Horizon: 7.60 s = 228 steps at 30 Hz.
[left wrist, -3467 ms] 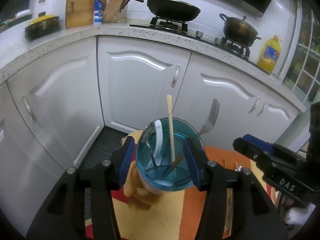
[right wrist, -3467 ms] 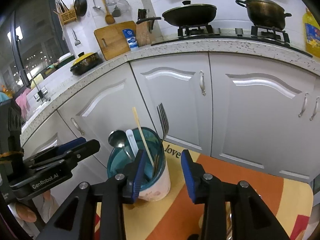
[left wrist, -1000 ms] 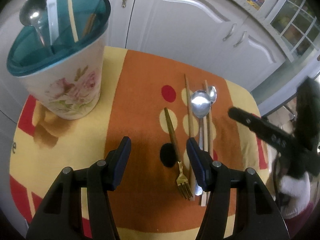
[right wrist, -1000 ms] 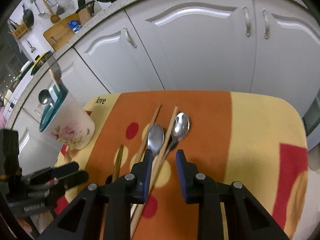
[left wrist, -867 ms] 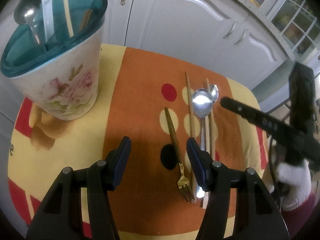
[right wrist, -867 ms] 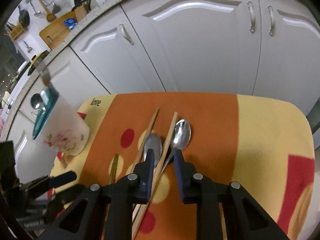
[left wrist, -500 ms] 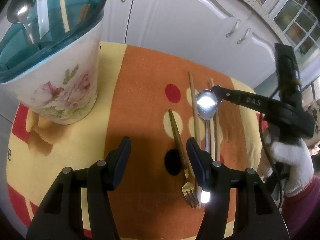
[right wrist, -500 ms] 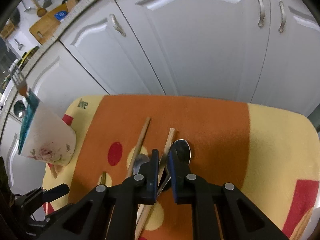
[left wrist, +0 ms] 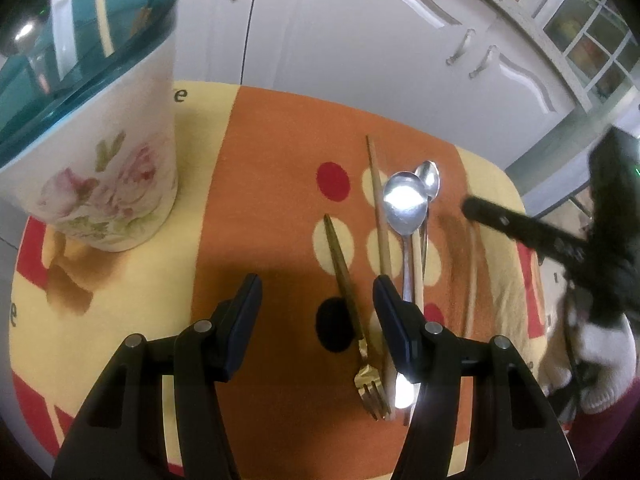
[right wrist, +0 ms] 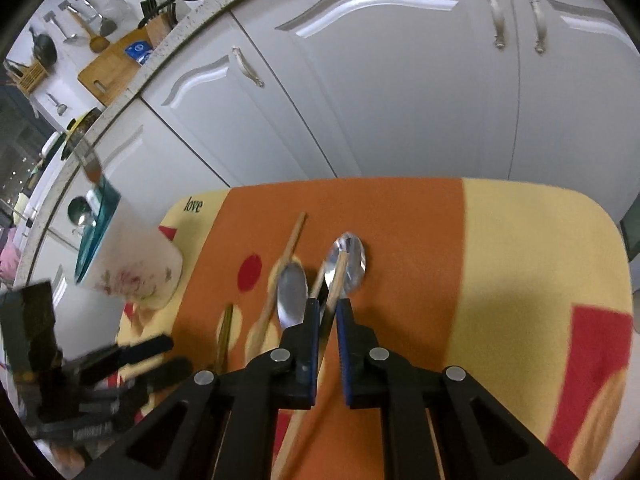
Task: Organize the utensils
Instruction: 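Grasp the gold fork with the left tool while the right tool grasps a chopstick, then lift the gold fork and chopstick and carry them over the teal cup, then lower the fork into the cup with the left tool while the right tool drops the chopstick, then move both tools back over the remaining spoons and chopstick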
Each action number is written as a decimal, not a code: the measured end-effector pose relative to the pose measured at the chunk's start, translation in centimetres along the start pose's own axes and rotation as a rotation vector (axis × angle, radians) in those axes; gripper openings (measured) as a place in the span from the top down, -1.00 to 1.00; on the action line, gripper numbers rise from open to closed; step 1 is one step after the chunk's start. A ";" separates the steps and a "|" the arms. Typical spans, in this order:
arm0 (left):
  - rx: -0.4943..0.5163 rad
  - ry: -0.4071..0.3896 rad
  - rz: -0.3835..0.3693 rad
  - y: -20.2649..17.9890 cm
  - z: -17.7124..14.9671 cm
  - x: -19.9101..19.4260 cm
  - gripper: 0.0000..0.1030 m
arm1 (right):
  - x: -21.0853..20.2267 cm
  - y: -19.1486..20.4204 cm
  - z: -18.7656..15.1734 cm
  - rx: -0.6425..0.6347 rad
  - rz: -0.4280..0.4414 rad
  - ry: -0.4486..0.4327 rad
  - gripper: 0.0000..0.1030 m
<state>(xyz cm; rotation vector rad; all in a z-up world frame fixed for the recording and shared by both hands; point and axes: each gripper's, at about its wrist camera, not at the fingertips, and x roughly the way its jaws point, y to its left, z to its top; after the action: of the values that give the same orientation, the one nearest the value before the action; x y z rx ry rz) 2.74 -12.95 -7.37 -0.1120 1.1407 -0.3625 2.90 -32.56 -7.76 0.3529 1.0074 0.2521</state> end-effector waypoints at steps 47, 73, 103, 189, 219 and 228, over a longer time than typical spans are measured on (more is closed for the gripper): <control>0.073 -0.121 -0.078 -0.8 -0.3 -6.1 0.89 | -0.5 1.1 -3.0 -0.061 -0.140 0.058 0.85; 0.060 -0.204 -0.109 -0.2 -0.8 -10.7 0.89 | -10.2 5.5 -4.2 -0.113 0.003 -0.181 0.90; 0.027 -0.383 -0.041 3.9 2.7 -20.2 0.89 | -18.5 20.7 2.9 -0.411 0.091 -0.413 0.90; 0.049 -0.390 0.131 0.6 2.8 -16.5 -0.08 | -11.2 17.2 1.4 -0.234 0.012 -0.283 0.31; 0.115 -0.260 0.004 -3.7 1.0 -11.5 -0.09 | -11.7 7.1 -3.9 -0.097 -0.118 -0.215 0.24; 0.121 -0.170 -0.005 -3.4 0.2 -7.4 -0.09 | -7.7 4.3 -4.0 -0.049 -0.091 -0.138 0.24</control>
<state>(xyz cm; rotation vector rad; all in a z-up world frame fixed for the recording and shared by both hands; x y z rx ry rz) -0.54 -13.64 0.03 -0.0388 0.9482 -0.4181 -4.65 -30.76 -1.94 0.2752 0.8779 0.1679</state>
